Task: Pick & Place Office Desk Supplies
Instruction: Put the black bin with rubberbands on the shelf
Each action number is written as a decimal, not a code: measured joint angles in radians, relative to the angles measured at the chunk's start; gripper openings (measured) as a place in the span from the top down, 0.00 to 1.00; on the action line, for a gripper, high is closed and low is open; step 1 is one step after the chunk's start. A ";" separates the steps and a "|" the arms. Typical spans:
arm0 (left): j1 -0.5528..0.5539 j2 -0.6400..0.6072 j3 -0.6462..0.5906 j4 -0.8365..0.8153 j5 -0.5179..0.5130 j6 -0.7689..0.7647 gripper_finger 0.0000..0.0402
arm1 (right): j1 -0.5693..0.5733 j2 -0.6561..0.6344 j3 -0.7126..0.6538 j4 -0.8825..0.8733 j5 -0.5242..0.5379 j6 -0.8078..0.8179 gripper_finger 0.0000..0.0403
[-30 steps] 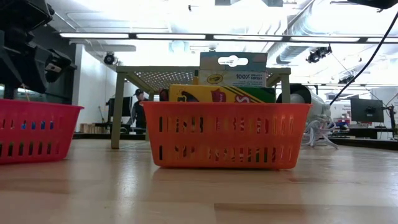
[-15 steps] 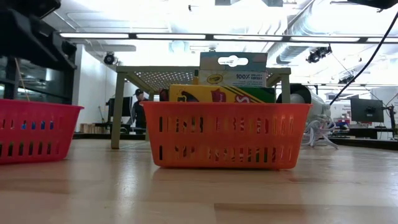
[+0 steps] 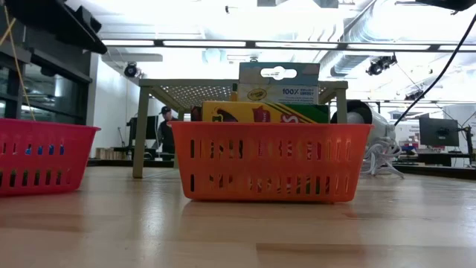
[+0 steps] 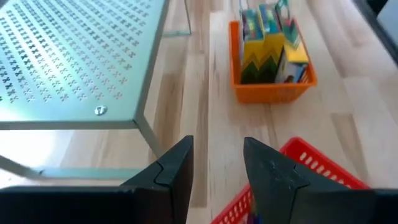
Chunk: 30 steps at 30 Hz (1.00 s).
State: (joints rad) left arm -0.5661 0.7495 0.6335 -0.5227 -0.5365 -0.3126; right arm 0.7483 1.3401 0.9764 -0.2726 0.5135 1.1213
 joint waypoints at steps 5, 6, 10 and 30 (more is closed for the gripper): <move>0.023 0.071 0.118 -0.161 0.046 -0.014 0.67 | 0.000 0.000 0.000 0.000 0.000 0.000 0.63; 0.024 0.085 0.137 -0.194 0.053 -0.033 0.67 | 0.000 0.000 0.000 0.000 0.000 0.000 0.63; 0.024 0.141 0.195 -0.330 0.096 -0.122 0.67 | 0.000 0.000 0.000 0.000 0.000 0.000 0.63; -0.261 0.211 0.215 -0.587 0.265 -0.638 0.67 | 0.000 0.000 0.000 0.000 0.000 0.000 0.63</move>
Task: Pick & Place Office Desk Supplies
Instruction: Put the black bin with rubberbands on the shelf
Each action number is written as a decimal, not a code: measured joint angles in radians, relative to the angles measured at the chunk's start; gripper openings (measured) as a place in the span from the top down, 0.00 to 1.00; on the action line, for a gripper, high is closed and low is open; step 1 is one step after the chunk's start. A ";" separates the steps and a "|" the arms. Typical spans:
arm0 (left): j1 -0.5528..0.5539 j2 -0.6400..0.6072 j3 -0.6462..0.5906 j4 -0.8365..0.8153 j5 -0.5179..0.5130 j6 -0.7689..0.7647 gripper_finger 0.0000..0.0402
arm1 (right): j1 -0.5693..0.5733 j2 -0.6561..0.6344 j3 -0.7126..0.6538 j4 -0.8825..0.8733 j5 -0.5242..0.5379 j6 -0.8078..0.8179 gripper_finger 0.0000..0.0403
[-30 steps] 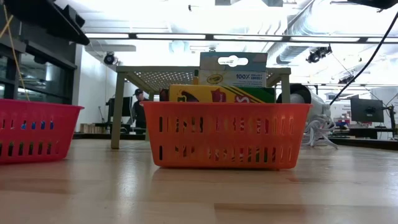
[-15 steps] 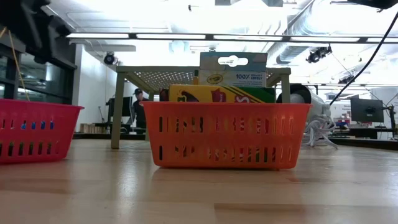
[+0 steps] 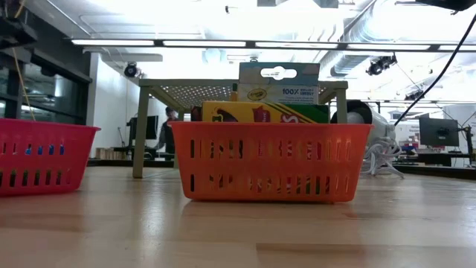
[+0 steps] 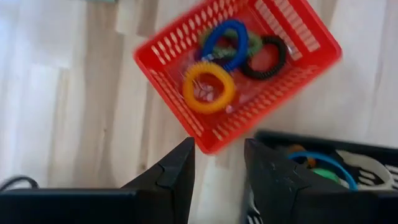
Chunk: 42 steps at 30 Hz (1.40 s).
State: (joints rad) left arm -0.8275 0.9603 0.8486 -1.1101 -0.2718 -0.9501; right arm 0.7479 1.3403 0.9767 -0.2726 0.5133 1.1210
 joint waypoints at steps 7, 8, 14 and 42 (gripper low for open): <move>-0.166 0.059 0.000 -0.005 0.000 -0.172 0.67 | 0.000 0.000 0.000 0.000 0.000 0.000 0.63; -0.185 0.068 0.000 -0.005 0.000 -0.193 0.67 | 0.000 0.000 0.000 0.000 0.000 0.000 0.63; -0.263 0.113 0.000 -0.004 0.000 -0.278 0.67 | 0.000 0.000 0.000 0.000 0.000 0.000 0.63; -0.176 0.162 -0.074 0.098 0.140 -0.117 0.67 | 0.000 0.000 0.000 0.000 0.000 0.000 0.63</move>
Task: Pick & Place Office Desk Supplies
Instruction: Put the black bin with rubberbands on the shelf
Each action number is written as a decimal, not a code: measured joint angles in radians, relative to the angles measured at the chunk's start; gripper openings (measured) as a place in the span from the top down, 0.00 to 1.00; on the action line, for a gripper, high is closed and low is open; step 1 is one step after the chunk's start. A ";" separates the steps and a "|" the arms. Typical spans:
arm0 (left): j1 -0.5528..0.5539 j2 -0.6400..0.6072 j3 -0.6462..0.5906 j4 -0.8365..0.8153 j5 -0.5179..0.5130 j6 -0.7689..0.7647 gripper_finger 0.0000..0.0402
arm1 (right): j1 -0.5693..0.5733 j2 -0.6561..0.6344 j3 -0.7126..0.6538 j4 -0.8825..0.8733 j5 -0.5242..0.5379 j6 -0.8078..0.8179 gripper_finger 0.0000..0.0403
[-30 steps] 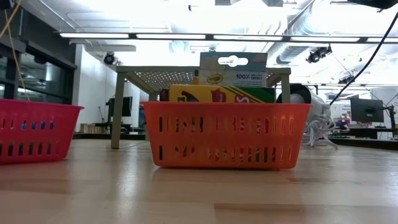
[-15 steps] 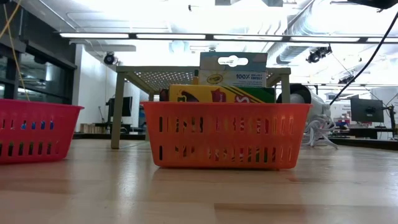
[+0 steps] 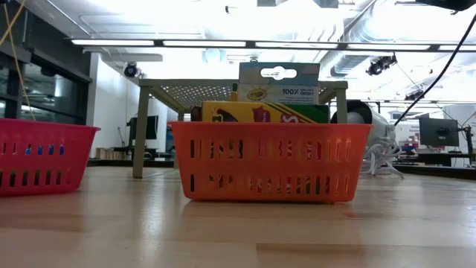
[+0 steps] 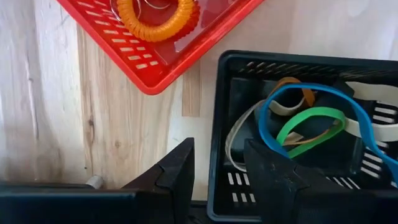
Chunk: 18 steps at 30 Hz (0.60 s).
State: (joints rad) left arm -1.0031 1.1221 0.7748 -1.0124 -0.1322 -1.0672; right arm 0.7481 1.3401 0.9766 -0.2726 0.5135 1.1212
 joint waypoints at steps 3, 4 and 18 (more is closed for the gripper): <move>0.000 0.000 -0.025 0.030 0.000 -0.003 0.67 | 0.000 0.000 0.000 0.000 0.000 0.000 0.63; 0.000 0.000 -0.031 0.039 0.000 -0.003 0.67 | 0.000 0.000 0.000 0.000 0.000 0.000 0.63; 0.000 0.000 -0.116 0.148 0.006 -0.010 0.67 | 0.000 0.000 0.000 0.000 0.000 0.000 0.63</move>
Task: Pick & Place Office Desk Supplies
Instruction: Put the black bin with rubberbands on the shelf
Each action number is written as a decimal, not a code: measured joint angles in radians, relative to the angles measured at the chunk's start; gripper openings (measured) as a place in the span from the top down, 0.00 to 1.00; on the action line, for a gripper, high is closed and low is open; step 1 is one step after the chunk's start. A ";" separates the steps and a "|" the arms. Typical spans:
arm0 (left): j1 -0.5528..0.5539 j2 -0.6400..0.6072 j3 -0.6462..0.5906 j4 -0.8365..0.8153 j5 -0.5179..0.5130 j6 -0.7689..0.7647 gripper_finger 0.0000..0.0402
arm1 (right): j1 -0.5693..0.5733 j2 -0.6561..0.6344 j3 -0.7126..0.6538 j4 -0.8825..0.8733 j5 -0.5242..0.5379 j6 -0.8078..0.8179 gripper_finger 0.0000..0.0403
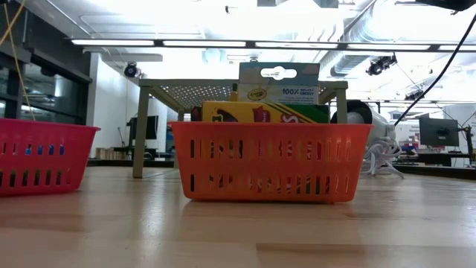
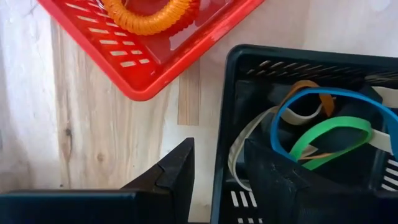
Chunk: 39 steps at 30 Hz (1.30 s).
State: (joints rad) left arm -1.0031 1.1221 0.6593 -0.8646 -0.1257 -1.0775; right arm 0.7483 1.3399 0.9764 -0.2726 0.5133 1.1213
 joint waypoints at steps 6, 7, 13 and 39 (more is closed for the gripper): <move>0.000 0.004 -0.054 0.074 0.025 -0.023 0.67 | 0.000 0.000 0.000 0.000 0.000 0.000 0.63; 0.000 0.006 -0.061 0.089 0.028 -0.023 0.67 | 0.000 0.000 0.000 0.000 0.000 0.000 0.63; 0.000 0.039 -0.070 0.105 0.030 -0.023 0.67 | 0.000 0.000 0.000 0.000 0.000 0.000 0.63; 0.000 0.082 -0.070 0.119 0.027 -0.030 0.67 | 0.000 0.000 0.000 0.000 0.000 0.000 0.63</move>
State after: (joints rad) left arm -1.0035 1.2045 0.5888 -0.7460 -0.0986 -1.1072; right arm 0.7483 1.3400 0.9764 -0.2726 0.5133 1.1213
